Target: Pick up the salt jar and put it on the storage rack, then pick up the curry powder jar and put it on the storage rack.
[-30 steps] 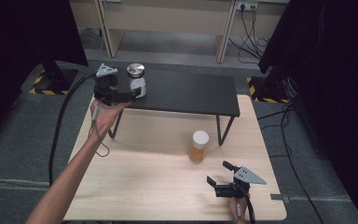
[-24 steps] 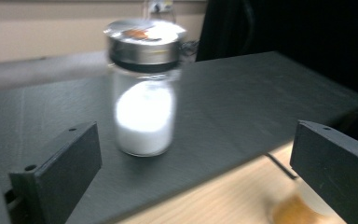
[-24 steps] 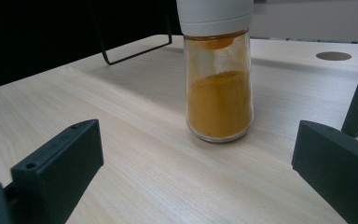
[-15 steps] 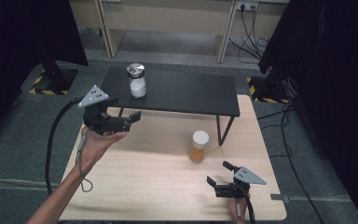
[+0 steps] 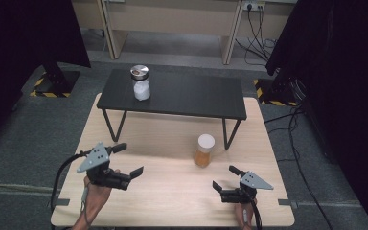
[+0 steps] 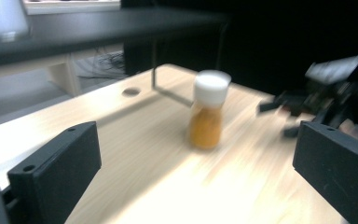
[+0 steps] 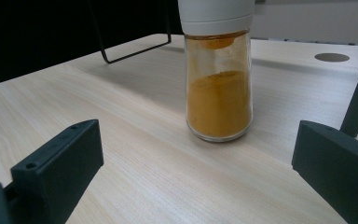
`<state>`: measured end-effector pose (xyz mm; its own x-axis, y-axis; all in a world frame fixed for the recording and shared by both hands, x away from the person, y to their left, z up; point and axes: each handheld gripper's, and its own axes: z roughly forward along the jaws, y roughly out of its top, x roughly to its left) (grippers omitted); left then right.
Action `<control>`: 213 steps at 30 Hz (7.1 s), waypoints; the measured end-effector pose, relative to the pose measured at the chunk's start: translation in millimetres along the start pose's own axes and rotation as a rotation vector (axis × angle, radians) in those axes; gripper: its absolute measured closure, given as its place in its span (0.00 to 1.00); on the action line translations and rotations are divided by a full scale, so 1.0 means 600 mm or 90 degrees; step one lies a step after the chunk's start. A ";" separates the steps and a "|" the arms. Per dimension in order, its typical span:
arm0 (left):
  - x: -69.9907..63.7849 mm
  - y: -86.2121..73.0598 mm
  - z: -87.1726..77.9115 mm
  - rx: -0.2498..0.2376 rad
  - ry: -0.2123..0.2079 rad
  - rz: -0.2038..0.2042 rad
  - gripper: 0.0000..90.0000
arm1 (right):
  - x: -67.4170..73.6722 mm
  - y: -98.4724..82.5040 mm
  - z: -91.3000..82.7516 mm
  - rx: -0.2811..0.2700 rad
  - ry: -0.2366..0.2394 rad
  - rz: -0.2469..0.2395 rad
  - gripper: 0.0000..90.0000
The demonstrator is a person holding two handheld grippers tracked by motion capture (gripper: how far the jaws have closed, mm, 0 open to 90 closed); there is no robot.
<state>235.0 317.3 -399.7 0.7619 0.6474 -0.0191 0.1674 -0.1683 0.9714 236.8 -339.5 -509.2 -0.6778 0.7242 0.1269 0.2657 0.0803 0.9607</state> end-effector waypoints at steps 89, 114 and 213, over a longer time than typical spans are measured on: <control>0.041 -0.154 0.053 0.066 -0.011 0.028 0.06 | 0.006 0.000 0.000 0.002 -0.007 -0.012 0.01; 0.040 -0.155 0.053 0.065 -0.010 0.028 0.06 | 0.007 0.000 0.000 0.002 -0.009 -0.012 0.01; 0.043 -0.156 0.052 0.062 -0.019 0.028 0.06 | 0.088 0.132 0.192 0.062 -0.181 -0.020 0.37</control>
<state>258.4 326.6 -498.4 0.7881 0.6154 0.0149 0.1920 -0.2687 0.9439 301.0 -215.7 -454.6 -0.4707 0.8822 0.0101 0.3216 0.1610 0.9331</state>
